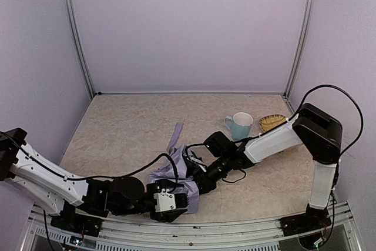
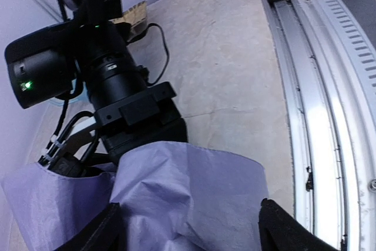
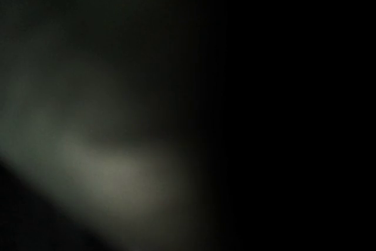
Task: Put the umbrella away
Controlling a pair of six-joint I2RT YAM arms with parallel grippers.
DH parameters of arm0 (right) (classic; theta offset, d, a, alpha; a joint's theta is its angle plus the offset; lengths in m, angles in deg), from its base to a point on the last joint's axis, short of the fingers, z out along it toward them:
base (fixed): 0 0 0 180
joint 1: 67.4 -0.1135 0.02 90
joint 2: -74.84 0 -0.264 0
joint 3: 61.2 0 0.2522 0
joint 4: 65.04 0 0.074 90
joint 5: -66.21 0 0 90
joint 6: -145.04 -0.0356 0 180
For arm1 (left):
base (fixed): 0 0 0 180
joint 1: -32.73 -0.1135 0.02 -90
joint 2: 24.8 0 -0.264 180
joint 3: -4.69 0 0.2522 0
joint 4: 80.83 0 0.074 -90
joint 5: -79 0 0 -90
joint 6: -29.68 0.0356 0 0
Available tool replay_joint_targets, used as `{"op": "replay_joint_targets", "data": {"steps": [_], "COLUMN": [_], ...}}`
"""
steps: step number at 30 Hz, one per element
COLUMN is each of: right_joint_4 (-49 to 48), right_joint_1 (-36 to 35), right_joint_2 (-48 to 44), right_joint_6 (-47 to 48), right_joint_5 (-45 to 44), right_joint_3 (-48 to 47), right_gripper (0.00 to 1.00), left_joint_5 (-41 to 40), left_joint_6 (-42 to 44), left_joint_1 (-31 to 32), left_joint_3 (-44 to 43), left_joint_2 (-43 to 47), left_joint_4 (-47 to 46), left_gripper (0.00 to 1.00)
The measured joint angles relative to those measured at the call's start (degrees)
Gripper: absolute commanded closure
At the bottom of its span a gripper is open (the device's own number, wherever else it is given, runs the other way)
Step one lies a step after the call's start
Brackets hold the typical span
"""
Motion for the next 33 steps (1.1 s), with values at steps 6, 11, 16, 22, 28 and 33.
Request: {"op": "replay_joint_targets", "data": {"steps": [6, 11, 16, 22, 28, 33], "right_joint_4": [-0.9, -1.0, -1.8, -2.6, -4.3, -5.4], "right_joint_1": [0.1, 0.2, 0.2, 0.2, 0.2, 0.3], "right_joint_2": [0.0, 0.0, -0.2, -0.2, -0.2, -0.4], "right_joint_6": [0.2, 0.7, 1.5, 2.5, 3.2, 2.4], "right_joint_5": [0.4, 0.6, 1.0, 1.7, 2.2, 2.1], "right_joint_3": [0.5, 0.6, 1.3, 1.7, 2.5, 3.0], "right_gripper": [1.00, 1.00, 1.00, 1.00, 1.00, 0.99], "left_joint_5": [-3.8, -1.3, 0.9, 1.8, 2.6, 4.6], "left_joint_6": [1.2, -0.1, -4.5, -9.8, -12.3, -13.1], "left_joint_1": [-3.2, -6.7, -13.2, -22.8, -27.1, -28.6], "left_joint_3": [0.1, -0.2, -0.2, -0.4, -4.8, -12.5], "left_joint_2": [-1.6, -1.5, 1.0, -0.5, -13.2, -22.8], "left_joint_4": [-5.8, -6.6, -7.7, -10.0, -8.7, -5.6], "left_gripper": [1.00, 1.00, 1.00, 1.00, 1.00, 1.00]}}
